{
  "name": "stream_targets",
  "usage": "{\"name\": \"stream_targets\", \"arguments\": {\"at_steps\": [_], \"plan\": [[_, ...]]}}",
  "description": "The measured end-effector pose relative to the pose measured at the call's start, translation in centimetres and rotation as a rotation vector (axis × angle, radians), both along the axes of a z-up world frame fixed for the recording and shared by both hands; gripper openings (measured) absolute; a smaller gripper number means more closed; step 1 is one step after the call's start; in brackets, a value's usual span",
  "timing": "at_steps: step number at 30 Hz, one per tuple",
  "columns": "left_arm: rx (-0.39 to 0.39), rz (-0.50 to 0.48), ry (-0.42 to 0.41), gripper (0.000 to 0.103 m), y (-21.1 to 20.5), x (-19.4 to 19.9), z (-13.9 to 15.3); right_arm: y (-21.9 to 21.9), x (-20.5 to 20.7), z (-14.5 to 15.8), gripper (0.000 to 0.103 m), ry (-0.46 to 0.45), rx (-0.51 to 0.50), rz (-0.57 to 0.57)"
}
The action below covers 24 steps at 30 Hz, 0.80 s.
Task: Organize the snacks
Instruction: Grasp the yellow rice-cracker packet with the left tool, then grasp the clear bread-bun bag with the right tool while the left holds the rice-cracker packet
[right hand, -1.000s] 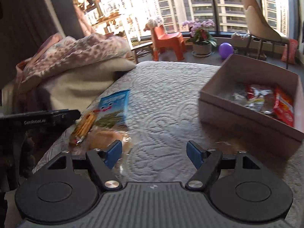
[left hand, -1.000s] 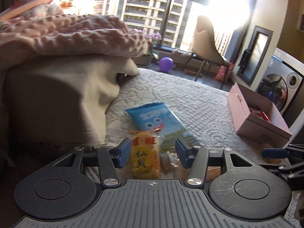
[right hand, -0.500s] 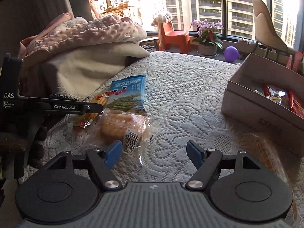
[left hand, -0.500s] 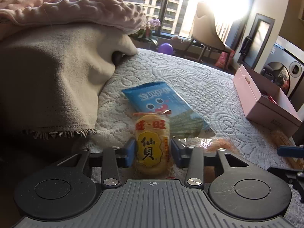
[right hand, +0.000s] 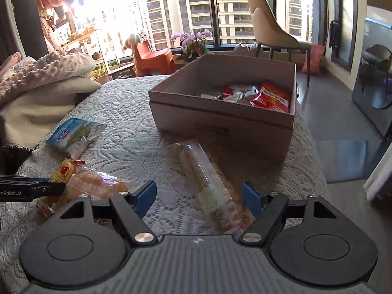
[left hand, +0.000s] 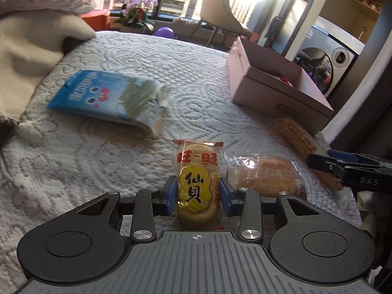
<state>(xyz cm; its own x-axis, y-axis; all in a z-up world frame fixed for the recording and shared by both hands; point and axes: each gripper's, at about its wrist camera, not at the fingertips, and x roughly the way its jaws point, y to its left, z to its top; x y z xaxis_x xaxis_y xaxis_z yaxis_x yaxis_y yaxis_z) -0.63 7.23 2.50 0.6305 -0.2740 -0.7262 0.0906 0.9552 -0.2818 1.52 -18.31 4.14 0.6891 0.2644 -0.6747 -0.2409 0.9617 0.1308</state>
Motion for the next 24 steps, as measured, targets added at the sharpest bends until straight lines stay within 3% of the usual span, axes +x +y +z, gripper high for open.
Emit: {"name": "stream_targets", "arguments": {"at_steps": [4, 7, 9, 13, 20, 24], "plan": [[-0.055, -0.049, 0.022, 0.041, -1.3, -0.2, -0.1, 1.0, -1.0, 0.5, 0.077, -0.029, -0.001, 0.051], [-0.020, -0.002, -0.004, 0.041, -0.8, -0.6, 0.3, 2.0, -2.0, 1.0, 0.078, -0.053, -0.006, 0.097], [0.012, 0.025, -0.011, 0.041, -0.2, -0.6, 0.4, 3.0, -2.4, 0.8, 0.078, -0.035, -0.004, 0.146], [-0.018, 0.041, 0.009, 0.041, 1.1, -0.8, 0.0, 5.1, -3.4, -0.1, 0.080, -0.004, -0.027, 0.238], [-0.035, 0.046, -0.004, 0.041, 1.3, -1.2, -0.1, 5.3, -4.3, -0.1, 0.084, 0.012, -0.046, 0.275], [-0.039, 0.040, -0.007, 0.041, 1.1, -1.3, -0.1, 5.9, -5.4, -0.2, 0.084, 0.036, -0.074, 0.354]]}}
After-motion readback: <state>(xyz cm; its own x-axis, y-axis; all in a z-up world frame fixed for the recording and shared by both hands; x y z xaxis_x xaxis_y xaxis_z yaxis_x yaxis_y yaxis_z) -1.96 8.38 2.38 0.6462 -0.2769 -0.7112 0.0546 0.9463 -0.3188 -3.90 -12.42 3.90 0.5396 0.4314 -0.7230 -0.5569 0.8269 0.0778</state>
